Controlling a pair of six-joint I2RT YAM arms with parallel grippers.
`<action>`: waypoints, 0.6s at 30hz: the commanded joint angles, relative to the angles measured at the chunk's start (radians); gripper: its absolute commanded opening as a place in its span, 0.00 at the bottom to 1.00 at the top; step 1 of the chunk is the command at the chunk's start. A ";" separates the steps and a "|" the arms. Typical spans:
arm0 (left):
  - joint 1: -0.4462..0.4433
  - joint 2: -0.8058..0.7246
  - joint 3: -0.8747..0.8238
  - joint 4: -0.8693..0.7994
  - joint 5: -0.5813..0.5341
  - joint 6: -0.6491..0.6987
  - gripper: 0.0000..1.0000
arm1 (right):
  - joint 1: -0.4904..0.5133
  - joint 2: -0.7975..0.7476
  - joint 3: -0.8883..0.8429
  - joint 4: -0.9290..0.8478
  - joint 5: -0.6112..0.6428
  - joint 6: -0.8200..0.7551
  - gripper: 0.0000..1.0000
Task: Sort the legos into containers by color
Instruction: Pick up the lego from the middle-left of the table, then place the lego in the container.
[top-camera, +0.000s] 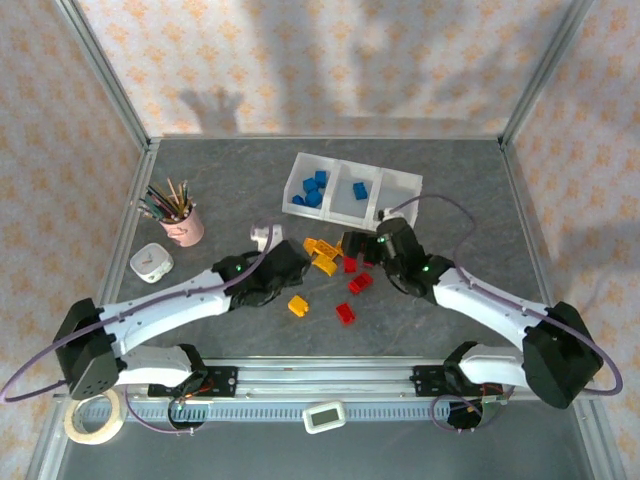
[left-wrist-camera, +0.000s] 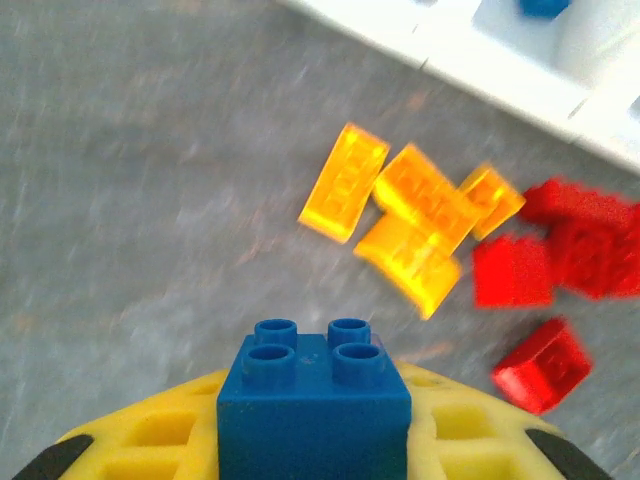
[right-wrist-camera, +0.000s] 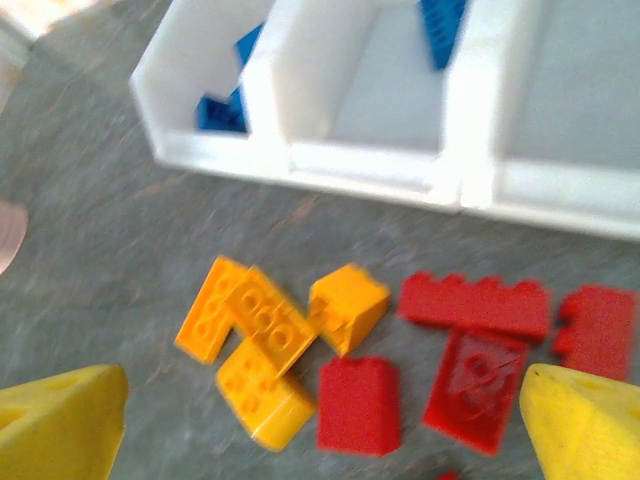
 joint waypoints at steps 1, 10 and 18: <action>0.054 0.103 0.131 0.069 -0.054 0.198 0.10 | -0.059 -0.023 0.043 -0.081 0.057 -0.014 1.00; 0.215 0.445 0.474 0.144 -0.054 0.395 0.10 | -0.161 -0.012 0.075 -0.081 0.020 -0.023 1.00; 0.314 0.778 0.746 0.146 -0.058 0.430 0.10 | -0.162 0.029 0.099 -0.089 -0.019 -0.061 1.00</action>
